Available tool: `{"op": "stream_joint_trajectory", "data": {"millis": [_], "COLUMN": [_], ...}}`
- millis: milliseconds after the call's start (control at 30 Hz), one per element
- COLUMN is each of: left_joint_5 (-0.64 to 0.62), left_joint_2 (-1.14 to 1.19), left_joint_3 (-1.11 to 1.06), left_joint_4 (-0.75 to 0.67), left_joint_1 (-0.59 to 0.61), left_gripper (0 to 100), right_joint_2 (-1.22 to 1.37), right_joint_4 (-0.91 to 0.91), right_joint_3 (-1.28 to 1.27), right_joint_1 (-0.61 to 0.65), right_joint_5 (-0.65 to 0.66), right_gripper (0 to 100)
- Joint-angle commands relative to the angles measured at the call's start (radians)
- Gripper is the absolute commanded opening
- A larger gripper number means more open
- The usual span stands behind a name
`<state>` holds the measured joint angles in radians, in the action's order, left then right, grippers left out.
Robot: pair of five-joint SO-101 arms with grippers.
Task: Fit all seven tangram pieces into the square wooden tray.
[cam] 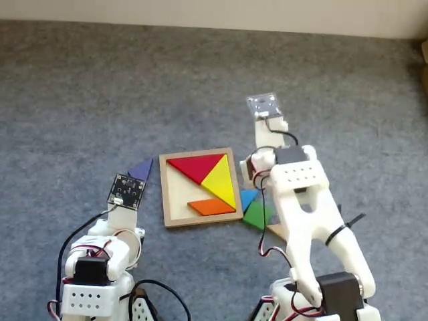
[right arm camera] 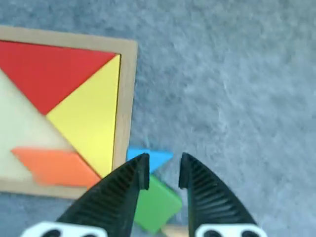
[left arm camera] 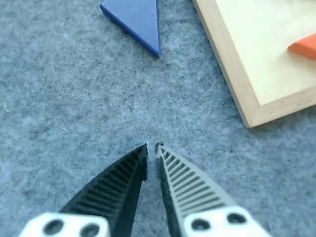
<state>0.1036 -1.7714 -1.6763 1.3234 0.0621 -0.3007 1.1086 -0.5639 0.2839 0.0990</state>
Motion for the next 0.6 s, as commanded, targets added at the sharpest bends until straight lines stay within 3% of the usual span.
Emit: {"op": "stream_joint_trajectory", "data": {"millis": [0,133,233,567], "left_joint_5": [0.0,0.0,0.0,0.0], "left_joint_2": [-0.041,-0.041,-0.041,-0.041], "left_joint_3": [-0.021,-0.021,-0.021,-0.021], "left_joint_4": [0.0,0.0,0.0,0.0], "left_joint_1": [0.004,0.004,0.004,0.004], "left_gripper": [5,5,5,5], "right_joint_2": [-0.047,-0.045,-0.051,-0.047], "right_joint_4": [0.203,0.334,0.341,0.059], "right_joint_3": [0.145,0.122,0.021,-0.3], "right_joint_1": [-0.024,-0.025,-0.038,-0.061], "right_joint_5": [0.012,0.235,0.324,0.47], "right_gripper": [12.4,13.4,19.3,22.4]}}
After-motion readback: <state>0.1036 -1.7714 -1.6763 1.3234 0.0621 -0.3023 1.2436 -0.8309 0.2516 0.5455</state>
